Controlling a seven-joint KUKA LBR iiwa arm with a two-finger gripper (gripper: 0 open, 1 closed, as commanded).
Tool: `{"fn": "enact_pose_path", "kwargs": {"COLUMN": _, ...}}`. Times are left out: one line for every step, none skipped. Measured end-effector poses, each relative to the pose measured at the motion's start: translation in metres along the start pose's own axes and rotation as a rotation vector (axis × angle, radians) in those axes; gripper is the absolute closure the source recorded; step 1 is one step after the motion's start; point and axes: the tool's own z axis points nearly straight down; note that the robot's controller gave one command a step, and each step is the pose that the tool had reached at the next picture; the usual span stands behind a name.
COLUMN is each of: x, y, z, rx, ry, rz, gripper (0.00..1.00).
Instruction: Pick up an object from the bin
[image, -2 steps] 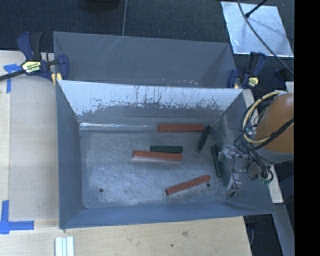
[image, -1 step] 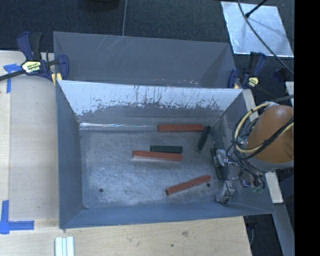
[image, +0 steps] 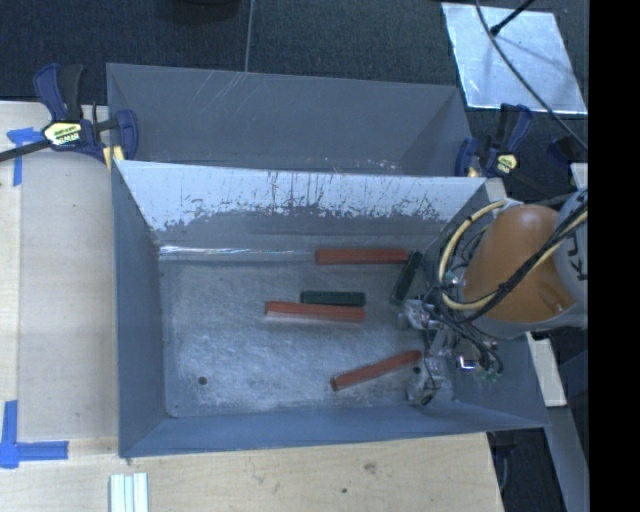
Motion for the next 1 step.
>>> {"fn": "enact_pose_path", "kwargs": {"x": -0.037, "y": 0.0293, "z": -0.0791, "rx": 0.004, "ry": -0.011, "rz": -0.395, "gripper": 0.0}}
